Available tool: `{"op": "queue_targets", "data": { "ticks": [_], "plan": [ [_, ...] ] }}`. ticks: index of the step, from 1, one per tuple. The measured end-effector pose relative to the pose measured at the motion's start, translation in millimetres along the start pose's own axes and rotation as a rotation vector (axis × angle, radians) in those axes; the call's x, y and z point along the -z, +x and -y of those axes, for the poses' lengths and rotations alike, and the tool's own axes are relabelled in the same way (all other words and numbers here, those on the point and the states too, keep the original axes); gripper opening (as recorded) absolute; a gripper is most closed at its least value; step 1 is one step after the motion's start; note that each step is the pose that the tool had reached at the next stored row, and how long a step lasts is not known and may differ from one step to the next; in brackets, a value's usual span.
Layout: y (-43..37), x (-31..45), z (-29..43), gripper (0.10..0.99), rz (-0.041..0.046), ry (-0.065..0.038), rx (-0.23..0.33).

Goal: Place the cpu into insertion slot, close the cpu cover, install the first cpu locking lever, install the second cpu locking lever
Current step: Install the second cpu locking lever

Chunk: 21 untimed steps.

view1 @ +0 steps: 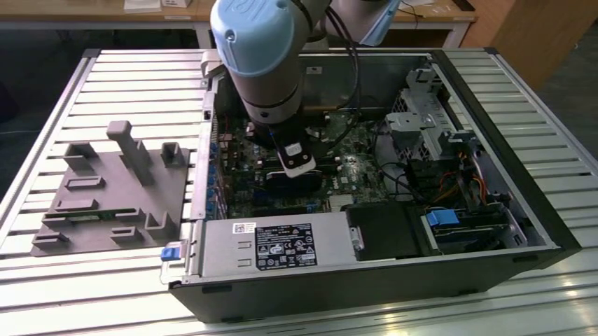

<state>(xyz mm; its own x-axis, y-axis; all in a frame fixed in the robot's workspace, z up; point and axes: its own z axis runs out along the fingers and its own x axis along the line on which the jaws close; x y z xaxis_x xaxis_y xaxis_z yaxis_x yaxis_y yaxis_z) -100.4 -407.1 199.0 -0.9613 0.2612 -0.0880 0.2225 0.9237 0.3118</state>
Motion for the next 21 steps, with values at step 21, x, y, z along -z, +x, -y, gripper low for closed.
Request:
{"op": "queue_targets", "data": {
  "ticks": [21],
  "plan": [
    [10.3,-6.6,6.2,0.102,-0.0135,-0.016,0.032]
  ]
}}
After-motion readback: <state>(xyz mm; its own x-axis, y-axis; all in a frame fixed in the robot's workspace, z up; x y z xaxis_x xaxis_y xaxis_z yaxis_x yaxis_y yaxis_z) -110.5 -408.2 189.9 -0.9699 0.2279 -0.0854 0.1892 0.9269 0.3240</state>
